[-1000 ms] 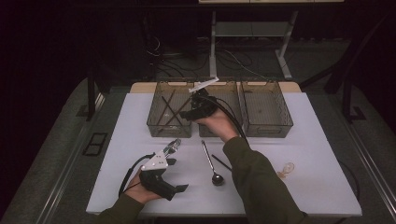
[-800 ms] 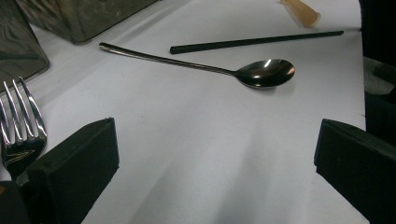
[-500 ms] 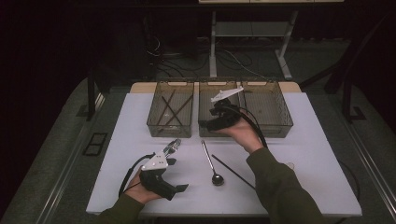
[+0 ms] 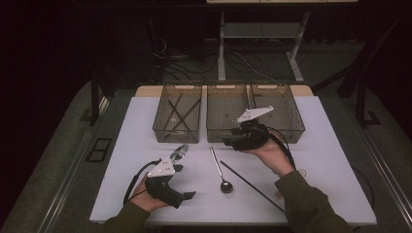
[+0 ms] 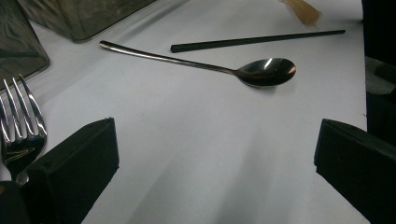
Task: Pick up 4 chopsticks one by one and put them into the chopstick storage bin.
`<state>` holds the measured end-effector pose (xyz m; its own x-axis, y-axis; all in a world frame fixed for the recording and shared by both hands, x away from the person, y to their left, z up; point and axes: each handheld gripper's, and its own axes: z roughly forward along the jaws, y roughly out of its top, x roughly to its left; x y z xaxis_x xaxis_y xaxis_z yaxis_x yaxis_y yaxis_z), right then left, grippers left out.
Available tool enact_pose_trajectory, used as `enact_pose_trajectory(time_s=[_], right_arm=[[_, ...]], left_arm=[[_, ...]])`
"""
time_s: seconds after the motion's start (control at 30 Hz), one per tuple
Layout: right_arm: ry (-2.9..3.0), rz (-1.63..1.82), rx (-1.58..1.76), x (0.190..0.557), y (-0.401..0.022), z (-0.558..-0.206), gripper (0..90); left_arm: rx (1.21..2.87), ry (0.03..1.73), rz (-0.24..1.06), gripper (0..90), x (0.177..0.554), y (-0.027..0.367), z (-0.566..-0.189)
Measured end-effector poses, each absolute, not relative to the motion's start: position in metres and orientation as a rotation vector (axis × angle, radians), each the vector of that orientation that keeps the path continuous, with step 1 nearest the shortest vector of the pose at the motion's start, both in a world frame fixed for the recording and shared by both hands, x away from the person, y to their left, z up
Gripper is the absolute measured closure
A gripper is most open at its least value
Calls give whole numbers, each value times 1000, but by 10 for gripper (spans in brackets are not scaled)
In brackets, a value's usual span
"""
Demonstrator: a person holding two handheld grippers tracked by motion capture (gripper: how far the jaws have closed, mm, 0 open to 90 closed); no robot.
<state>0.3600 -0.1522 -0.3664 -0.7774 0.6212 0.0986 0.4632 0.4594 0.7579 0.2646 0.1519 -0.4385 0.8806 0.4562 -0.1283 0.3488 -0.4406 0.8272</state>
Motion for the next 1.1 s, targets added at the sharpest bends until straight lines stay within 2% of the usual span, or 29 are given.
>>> enact_pose_trajectory(time_s=[0.3, 0.83, 1.1], right_arm=[[2533, 1166, 990, 331, -176, -388, 522], [2578, 1153, 1005, 285, -204, -412, 725], [2633, 1088, 1015, 273, -205, -429, 749]], left_arm=[[2080, 585, 137, 0, 266, 153, -439], [2080, 587, 134, 0, 268, 154, -440], [2080, 591, 125, 0, 268, 153, -440]])
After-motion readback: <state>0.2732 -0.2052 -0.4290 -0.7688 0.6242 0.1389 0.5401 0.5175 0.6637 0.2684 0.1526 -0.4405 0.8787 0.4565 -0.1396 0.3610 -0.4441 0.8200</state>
